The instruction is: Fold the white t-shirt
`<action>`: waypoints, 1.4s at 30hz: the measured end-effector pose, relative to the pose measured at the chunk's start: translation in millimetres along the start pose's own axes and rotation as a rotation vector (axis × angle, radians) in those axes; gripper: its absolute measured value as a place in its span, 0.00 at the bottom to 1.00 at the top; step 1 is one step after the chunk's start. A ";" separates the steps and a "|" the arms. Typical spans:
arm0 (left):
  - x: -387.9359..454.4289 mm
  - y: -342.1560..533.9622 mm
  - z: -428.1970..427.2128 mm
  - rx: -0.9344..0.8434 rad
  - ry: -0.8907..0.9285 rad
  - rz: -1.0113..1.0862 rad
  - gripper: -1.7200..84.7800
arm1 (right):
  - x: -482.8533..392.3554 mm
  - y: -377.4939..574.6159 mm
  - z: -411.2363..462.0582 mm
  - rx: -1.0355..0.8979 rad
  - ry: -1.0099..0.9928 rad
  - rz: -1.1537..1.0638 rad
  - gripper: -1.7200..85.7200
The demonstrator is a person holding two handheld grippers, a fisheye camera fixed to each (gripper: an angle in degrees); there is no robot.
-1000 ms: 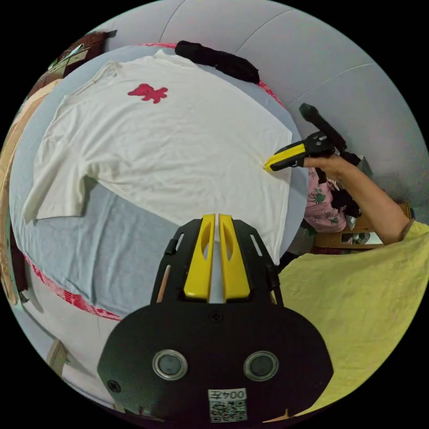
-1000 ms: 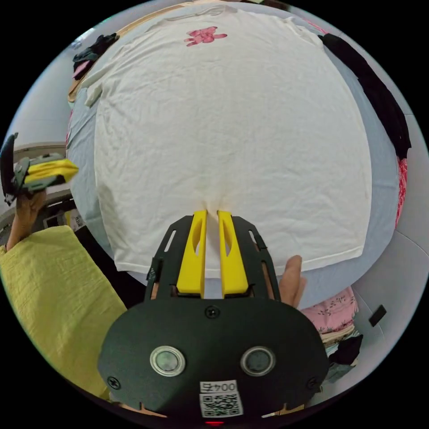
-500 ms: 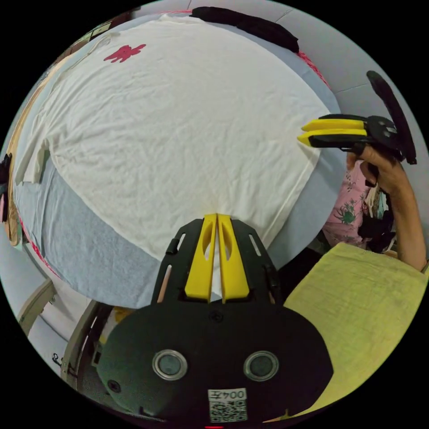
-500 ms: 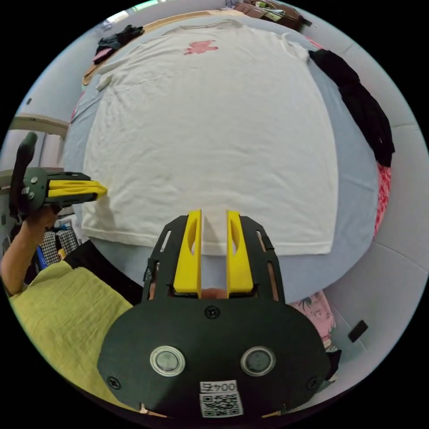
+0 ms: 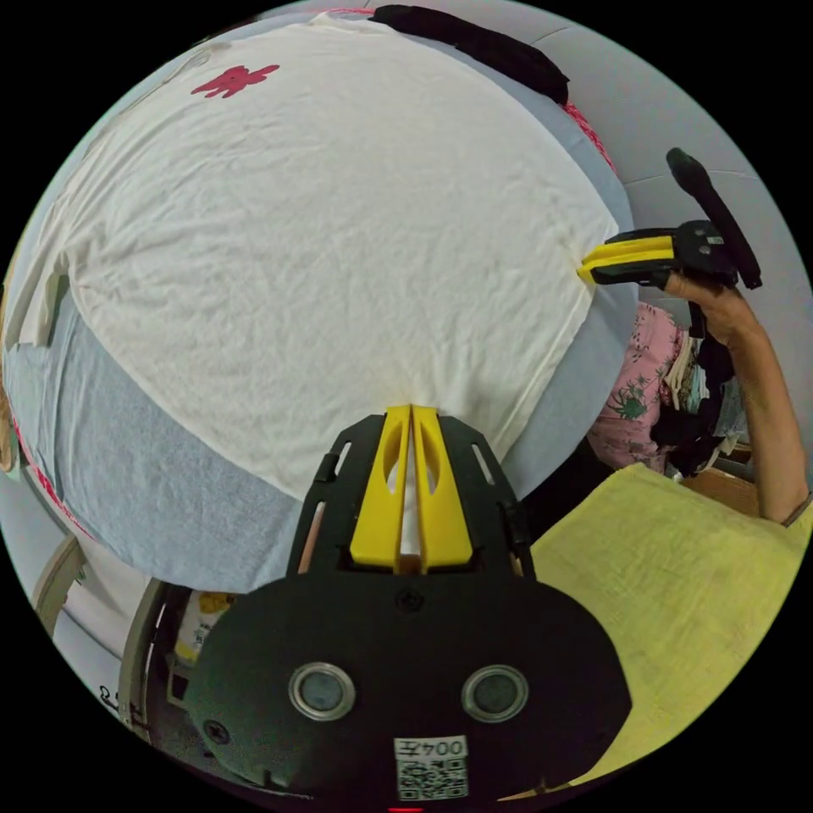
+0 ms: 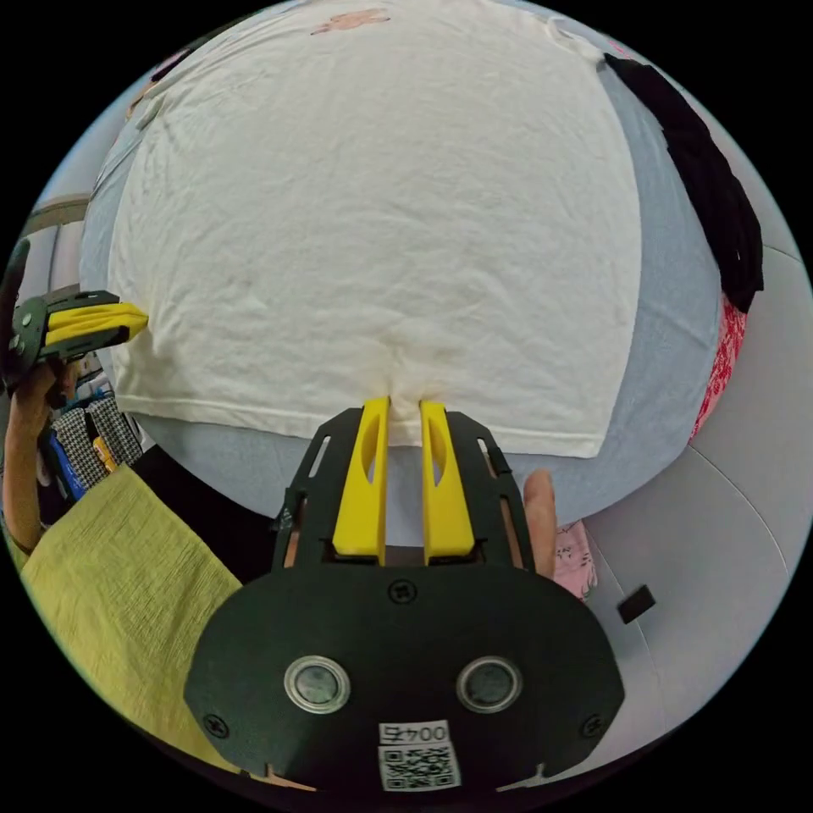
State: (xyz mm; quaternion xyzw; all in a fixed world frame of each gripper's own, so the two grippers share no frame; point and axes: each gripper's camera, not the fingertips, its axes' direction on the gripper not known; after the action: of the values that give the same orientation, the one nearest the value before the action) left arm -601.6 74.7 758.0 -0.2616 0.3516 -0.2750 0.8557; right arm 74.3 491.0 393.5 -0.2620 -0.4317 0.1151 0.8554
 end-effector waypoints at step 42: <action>202.6 -97.2 139.5 0.169 0.039 -0.358 0.02 | 229.9 50.3 -112.8 0.172 0.098 -0.358 0.13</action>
State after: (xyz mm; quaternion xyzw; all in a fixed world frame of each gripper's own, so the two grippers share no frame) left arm -403.6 -91.6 813.5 -0.2418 0.2917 -0.4563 0.8051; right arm 304.0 591.0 466.5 -0.1120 -0.4178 -0.0154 0.9015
